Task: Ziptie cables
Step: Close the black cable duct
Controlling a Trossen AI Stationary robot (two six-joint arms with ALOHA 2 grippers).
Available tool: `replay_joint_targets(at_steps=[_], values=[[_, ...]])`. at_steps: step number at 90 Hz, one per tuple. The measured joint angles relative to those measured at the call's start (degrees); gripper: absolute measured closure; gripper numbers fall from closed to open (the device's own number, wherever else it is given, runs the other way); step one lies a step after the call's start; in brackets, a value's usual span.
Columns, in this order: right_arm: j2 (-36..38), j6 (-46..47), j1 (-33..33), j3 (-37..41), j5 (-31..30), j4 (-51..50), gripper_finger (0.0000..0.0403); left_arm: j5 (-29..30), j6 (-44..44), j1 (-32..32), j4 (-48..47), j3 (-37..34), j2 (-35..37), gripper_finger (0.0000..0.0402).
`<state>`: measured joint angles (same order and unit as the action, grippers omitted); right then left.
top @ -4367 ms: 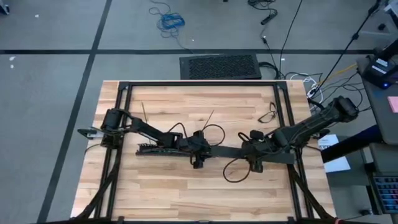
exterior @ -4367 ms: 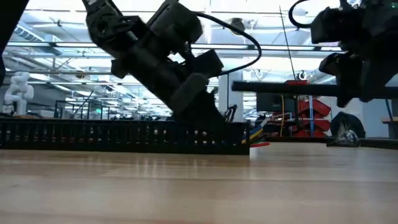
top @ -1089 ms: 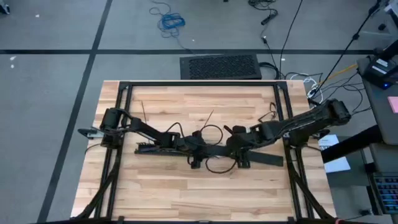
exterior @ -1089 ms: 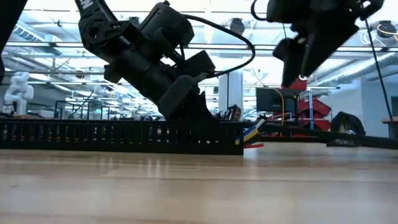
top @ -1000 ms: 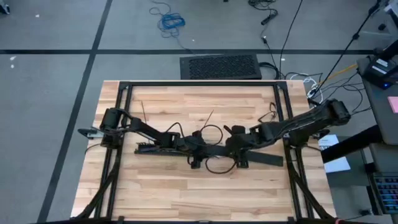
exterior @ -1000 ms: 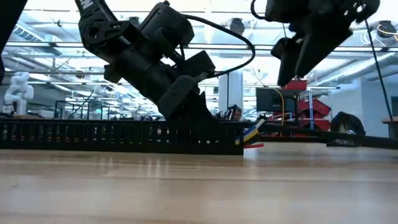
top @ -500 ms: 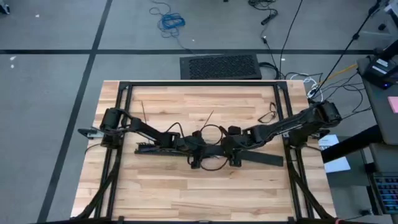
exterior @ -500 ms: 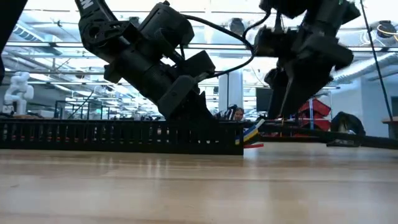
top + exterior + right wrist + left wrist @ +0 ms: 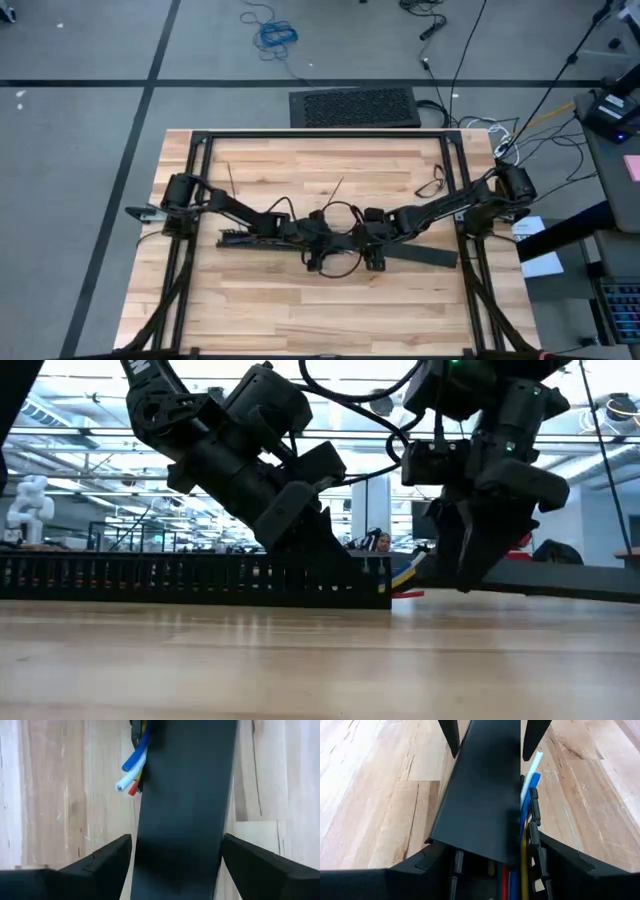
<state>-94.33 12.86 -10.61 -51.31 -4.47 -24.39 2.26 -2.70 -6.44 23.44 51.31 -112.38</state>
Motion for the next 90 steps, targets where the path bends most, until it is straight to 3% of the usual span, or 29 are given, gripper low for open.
replay_joint_targets(at_steps=[12, 27, 53, 90], values=[[0.1, 1.3, -0.8, 0.0, -0.6, -1.1, 0.0105, 0.0, 0.0, 0.0, 0.0, 0.0, 0.0, 0.0159], [0.1, 2.8, -3.0, -1.1, -6.9, -5.5, 0.0105, 0.0, 0.0, 0.0, 0.0, 0.0, 0.0, 0.0159], [-0.4, 4.5, -7.3, -1.4, -13.1, -4.4, 0.0106, 0.0, -0.1, 0.0, 0.0, 0.0, 0.0, 0.0159], [-0.5, 4.3, -7.0, -1.4, -15.2, -4.1, 0.0114, 0.0, -1.1, 0.0, 0.0, 0.0, 0.0, 0.0159]])
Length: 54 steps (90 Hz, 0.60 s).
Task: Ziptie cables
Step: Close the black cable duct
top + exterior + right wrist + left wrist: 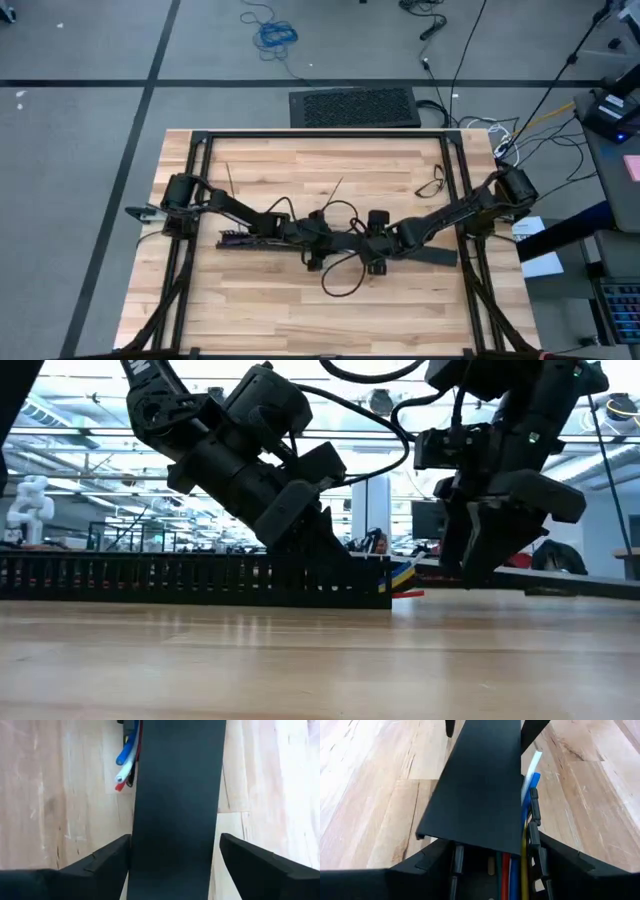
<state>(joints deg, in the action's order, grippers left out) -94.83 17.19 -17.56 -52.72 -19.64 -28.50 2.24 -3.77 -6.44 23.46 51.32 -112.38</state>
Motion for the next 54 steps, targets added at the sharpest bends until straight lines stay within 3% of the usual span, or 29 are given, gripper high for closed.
replay_joint_targets(at_steps=[25, 54], values=[[0.0, 0.0, 0.0, 0.0, -0.2, -0.2, 0.0181, 0.0, 0.0, 0.0, 0.0, 0.0, 0.0, 0.0159], [0.8, -0.8, 0.3, -0.2, 0.4, -3.4, 0.0183, 0.0, 0.0, 0.0, 0.0, 0.0, 0.0, 0.0159]])
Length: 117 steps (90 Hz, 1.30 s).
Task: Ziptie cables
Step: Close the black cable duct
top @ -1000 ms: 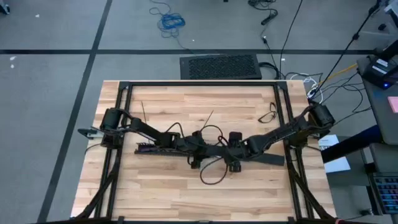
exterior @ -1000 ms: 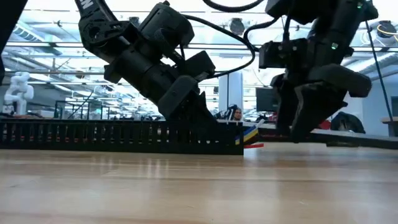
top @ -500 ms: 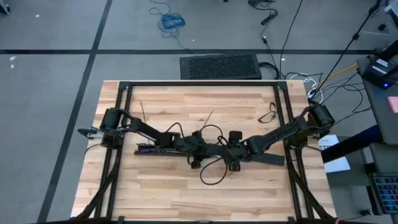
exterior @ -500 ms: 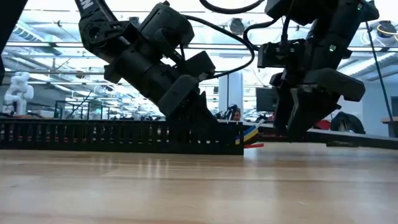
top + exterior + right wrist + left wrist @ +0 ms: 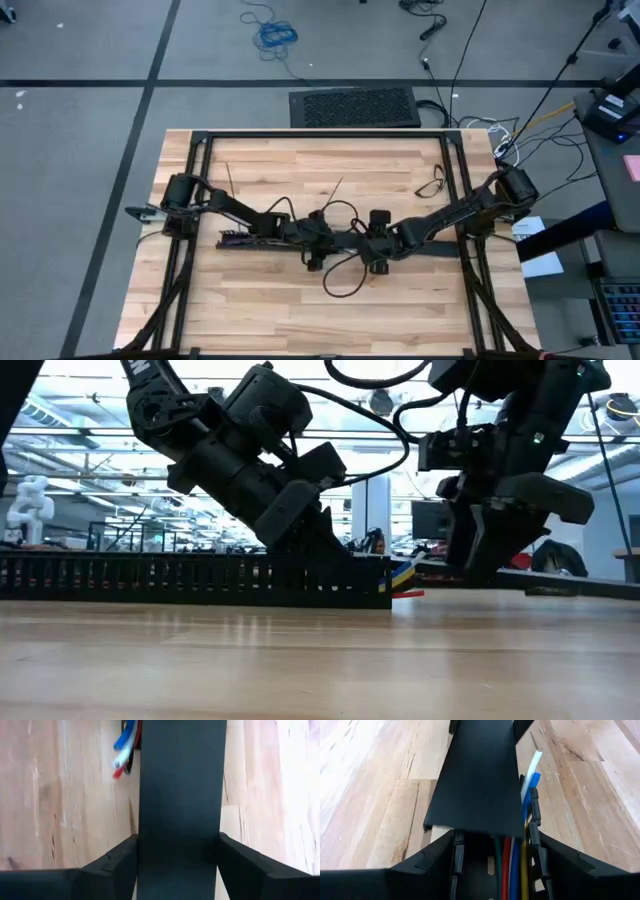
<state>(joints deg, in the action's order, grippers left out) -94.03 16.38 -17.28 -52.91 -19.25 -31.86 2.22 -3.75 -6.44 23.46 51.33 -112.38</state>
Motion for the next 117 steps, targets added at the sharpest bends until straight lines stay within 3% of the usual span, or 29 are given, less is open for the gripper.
replay_joint_targets(at_steps=[17, 31, 50, 79, 117], values=[[1.3, -1.9, 0.6, -5.0, 0.3, -6.5, 0.0183, 0.0, 0.0, 0.0, 0.0, 0.0, 0.0, 0.0159], [1.3, -3.5, 2.2, -8.3, 6.4, -8.6, 0.0183, 0.0, 0.0, 0.0, 0.0, 0.0, 0.0, 0.0159], [1.3, -4.6, 5.3, -8.5, 10.2, -9.0, 0.0183, 0.0, 0.1, 0.0, 0.0, 0.0, 0.0, 0.0159], [-3.0, -5.5, 6.0, -8.5, 12.2, -8.6, 0.0183, 0.0, 0.2, 0.0, 0.0, 0.0, 0.0, 0.0159], [-3.2, -5.8, 5.9, -8.5, 12.2, -7.8, 0.0183, 0.0, 0.9, 0.0, 0.0, 0.0, 0.0, 0.0159]])
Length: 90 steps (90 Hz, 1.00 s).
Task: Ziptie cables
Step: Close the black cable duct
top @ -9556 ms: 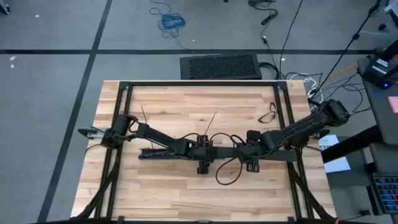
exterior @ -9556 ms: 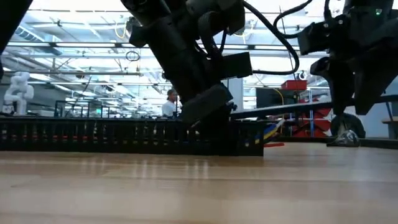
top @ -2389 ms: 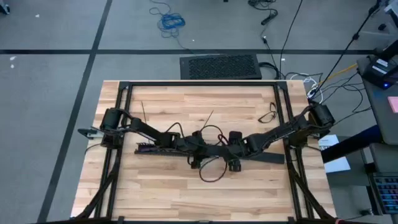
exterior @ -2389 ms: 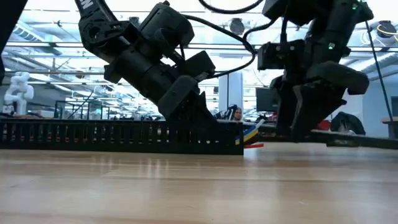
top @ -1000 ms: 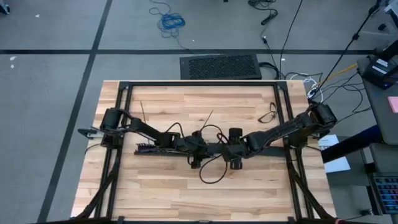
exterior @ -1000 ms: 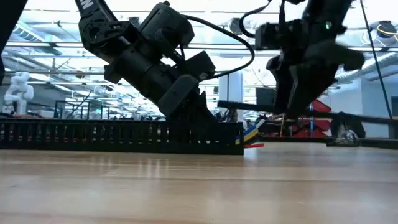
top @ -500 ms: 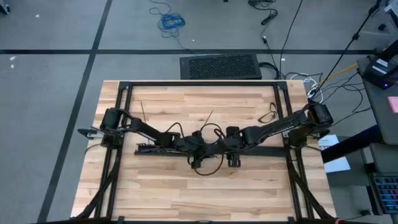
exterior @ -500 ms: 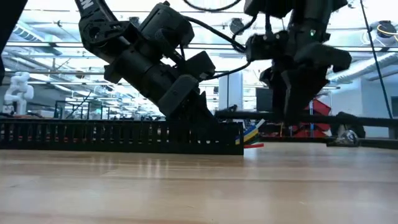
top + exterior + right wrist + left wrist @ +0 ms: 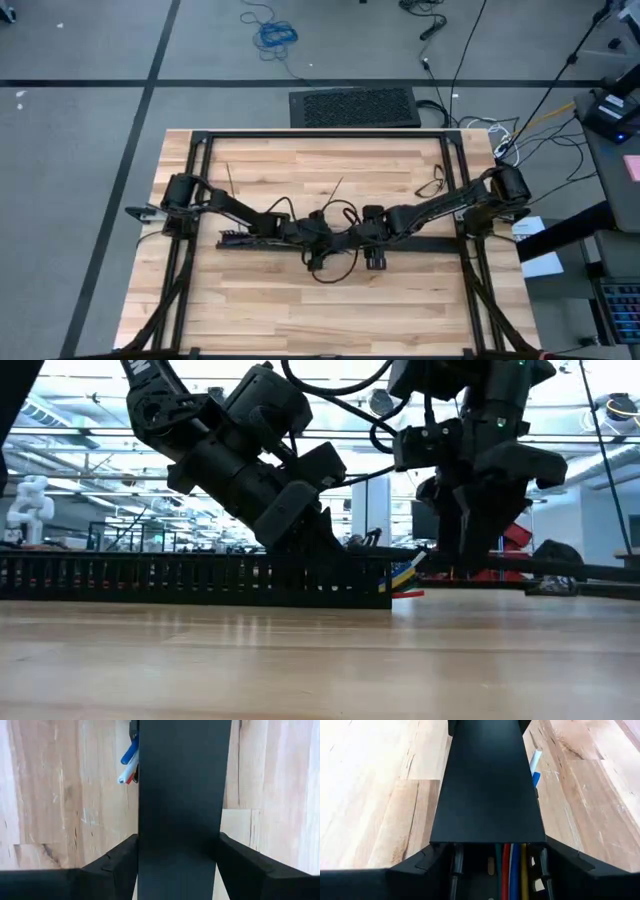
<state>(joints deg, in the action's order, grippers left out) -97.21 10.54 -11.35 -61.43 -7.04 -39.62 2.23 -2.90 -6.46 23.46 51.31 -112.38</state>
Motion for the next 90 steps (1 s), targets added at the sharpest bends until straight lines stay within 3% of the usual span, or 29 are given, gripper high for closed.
replay_joint_targets(at_steps=[33, 57, 90], values=[[-2.5, -0.6, 0.0, -0.2, 0.4, 0.8, 0.0183, 0.6, -1.1, 0.2, -0.2, 0.0, 0.0, 0.0159], [-2.7, -2.2, 0.0, -6.1, -3.0, -7.0, 0.0182, 0.7, -1.1, 0.2, -0.9, 0.1, 0.0, 0.0159], [-4.1, -0.7, 0.0, -7.6, -1.4, -9.1, 0.0186, 0.9, -1.1, 0.2, -1.0, 0.0, 0.0, 0.0159]])
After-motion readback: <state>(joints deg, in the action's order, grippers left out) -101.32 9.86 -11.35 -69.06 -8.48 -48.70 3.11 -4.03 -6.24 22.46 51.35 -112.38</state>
